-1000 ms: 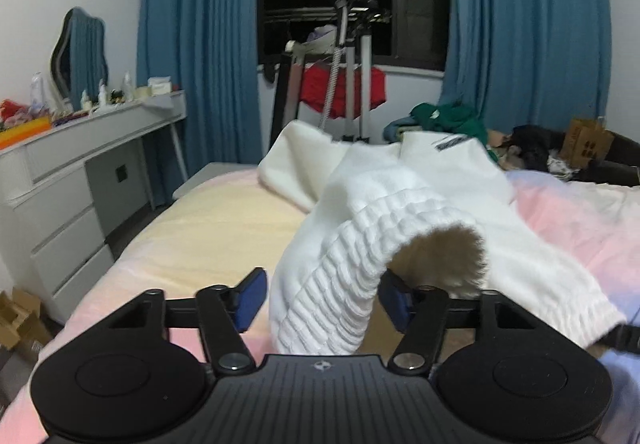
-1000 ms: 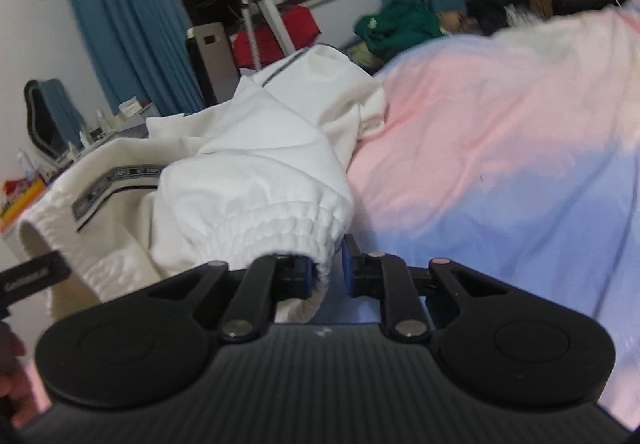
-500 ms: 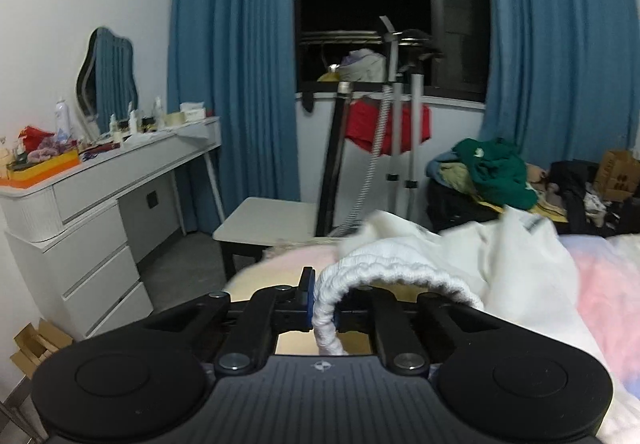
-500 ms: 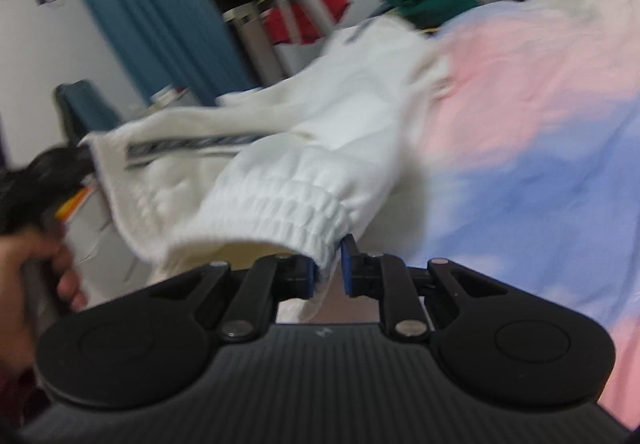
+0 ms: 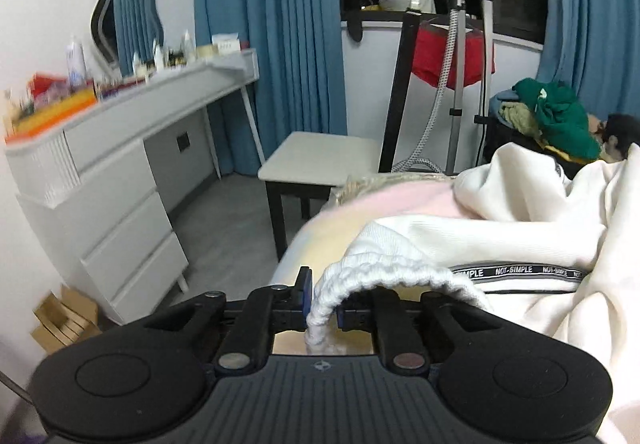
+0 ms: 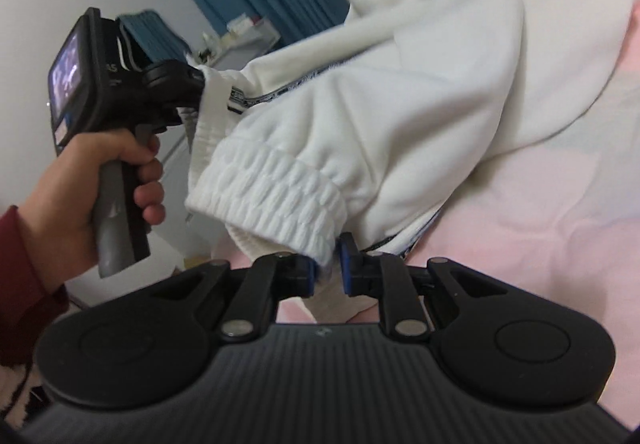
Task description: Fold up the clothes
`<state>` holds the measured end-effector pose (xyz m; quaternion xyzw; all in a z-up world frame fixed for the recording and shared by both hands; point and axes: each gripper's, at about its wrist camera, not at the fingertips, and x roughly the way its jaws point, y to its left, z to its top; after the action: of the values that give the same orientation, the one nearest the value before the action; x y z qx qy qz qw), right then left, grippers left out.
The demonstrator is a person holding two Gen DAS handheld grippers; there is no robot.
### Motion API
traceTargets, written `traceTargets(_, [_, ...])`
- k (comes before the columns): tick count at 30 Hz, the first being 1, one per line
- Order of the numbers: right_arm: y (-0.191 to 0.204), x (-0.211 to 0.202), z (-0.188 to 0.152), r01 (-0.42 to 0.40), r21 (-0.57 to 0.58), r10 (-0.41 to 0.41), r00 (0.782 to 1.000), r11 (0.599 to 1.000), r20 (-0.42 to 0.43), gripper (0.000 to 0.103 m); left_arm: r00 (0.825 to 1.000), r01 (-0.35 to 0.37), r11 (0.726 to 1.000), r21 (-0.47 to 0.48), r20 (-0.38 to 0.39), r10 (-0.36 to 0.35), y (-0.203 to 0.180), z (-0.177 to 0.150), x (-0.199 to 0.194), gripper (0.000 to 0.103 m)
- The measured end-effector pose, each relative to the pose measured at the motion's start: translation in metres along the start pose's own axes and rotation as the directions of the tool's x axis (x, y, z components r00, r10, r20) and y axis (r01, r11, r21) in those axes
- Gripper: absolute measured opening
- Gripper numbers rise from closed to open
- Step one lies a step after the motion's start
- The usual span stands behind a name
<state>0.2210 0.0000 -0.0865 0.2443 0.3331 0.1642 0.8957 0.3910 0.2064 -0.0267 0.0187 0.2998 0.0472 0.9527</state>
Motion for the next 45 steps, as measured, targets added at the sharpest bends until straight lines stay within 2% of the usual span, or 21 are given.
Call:
traceTargets(1, [0.001,0.0,0.002,0.001,-0.015,-0.001,1.0,1.0,-0.001,0.017,1.0,0.008,1.0,-0.019,-0.004,-0.008,0.006,-0.004,0.004,0.019])
traceTargets(3, [0.006,-0.001,0.004,0.007,-0.046,-0.007,1.0,0.999,0.0,0.018,1.0,0.016,0.999,-0.052,-0.002,-0.016,0.016,-0.009,0.0,0.036])
traceTargets(4, [0.009,-0.002,0.005,0.011,-0.065,-0.011,1.0,0.998,0.002,0.02,1.0,0.02,0.998,-0.067,0.003,-0.02,0.021,-0.012,-0.005,0.039])
traceTargets(6, [0.015,-0.01,0.006,-0.002,-0.11,0.004,1.0,0.994,0.016,0.033,1.0,0.019,0.997,-0.077,0.014,-0.018,0.027,-0.015,-0.016,0.056])
traceTargets(7, [0.018,-0.015,0.006,-0.021,-0.132,0.024,1.0,0.991,0.017,0.052,1.0,0.014,0.997,-0.07,0.02,-0.012,0.028,-0.017,-0.023,0.062])
traceTargets(8, [0.017,-0.022,0.003,-0.036,-0.145,0.039,0.999,0.989,0.018,0.073,1.0,0.004,0.998,-0.066,0.025,-0.002,0.028,-0.021,-0.032,0.075])
traceTargets(9, [0.016,-0.029,0.001,-0.051,-0.157,0.054,0.998,0.986,0.02,0.081,1.0,-0.007,0.998,-0.063,0.03,0.009,0.028,-0.024,-0.041,0.085])
traceTargets(10, [0.015,-0.037,-0.001,-0.065,-0.169,0.069,0.997,0.983,0.021,0.087,1.0,-0.004,0.998,-0.062,0.029,0.006,0.026,-0.03,-0.053,0.088])
traceTargets(13, [0.015,-0.056,-0.01,-0.048,-0.181,0.052,0.998,0.982,0.018,0.087,1.0,0.006,0.998,-0.057,0.024,-0.004,0.019,-0.045,-0.089,0.09])
traceTargets(16, [0.012,-0.075,-0.013,-0.052,-0.169,0.055,0.998,0.984,0.013,0.087,1.0,-0.025,0.998,-0.054,0.015,0.025,0.012,-0.06,-0.122,0.093])
traceTargets(18, [0.01,-0.091,-0.013,-0.061,-0.186,0.069,0.997,0.981,0.039,0.086,0.999,-0.01,0.998,-0.068,0.041,0.013,0.009,-0.071,-0.148,0.1])
traceTargets(21, [0.004,-0.116,-0.007,-0.048,-0.204,0.064,0.995,0.978,0.071,0.085,0.998,-0.029,0.995,-0.098,0.047,0.034,0.002,-0.086,-0.182,0.1])
traceTargets(27, [-0.023,-0.164,0.029,0.026,-0.238,0.018,0.983,0.971,0.181,0.085,0.998,0.03,0.984,-0.174,0.056,-0.021,-0.014,-0.115,-0.245,0.1])
traceTargets(31, [-0.053,-0.203,0.045,0.157,-0.27,-0.084,0.961,0.95,0.262,0.085,0.996,0.07,0.965,-0.253,0.075,-0.053,-0.02,-0.138,-0.272,0.101])
traceTargets(33, [-0.072,-0.215,0.05,0.233,-0.274,-0.152,0.945,0.933,0.289,0.085,0.996,0.081,0.956,-0.281,0.059,-0.067,-0.023,-0.146,-0.273,0.101])
traceTargets(35, [-0.093,-0.227,0.048,0.259,-0.248,-0.177,0.935,0.934,0.308,0.085,0.997,0.074,0.952,-0.296,0.032,-0.068,-0.022,-0.148,-0.265,0.101])
traceTargets(37, [-0.112,-0.231,0.045,0.252,-0.186,-0.187,0.933,0.95,0.307,0.085,0.998,0.055,0.946,-0.319,0.014,-0.054,-0.018,-0.149,-0.256,0.101])
traceTargets(41, [-0.141,-0.234,0.037,0.211,-0.043,-0.191,0.941,0.977,0.281,0.085,1.0,0.003,0.909,-0.417,0.0,-0.004,0.001,-0.138,-0.225,0.101])
traceTargets(43, [-0.143,-0.226,0.04,0.205,-0.032,-0.189,0.942,0.978,0.277,0.085,1.0,-0.017,0.905,-0.426,0.004,0.021,0.007,-0.127,-0.203,0.101])
traceTargets(45, [-0.142,-0.221,0.041,0.232,-0.041,-0.211,0.934,0.972,0.289,0.085,0.999,-0.037,0.903,-0.429,0.017,0.049,0.011,-0.116,-0.18,0.101])
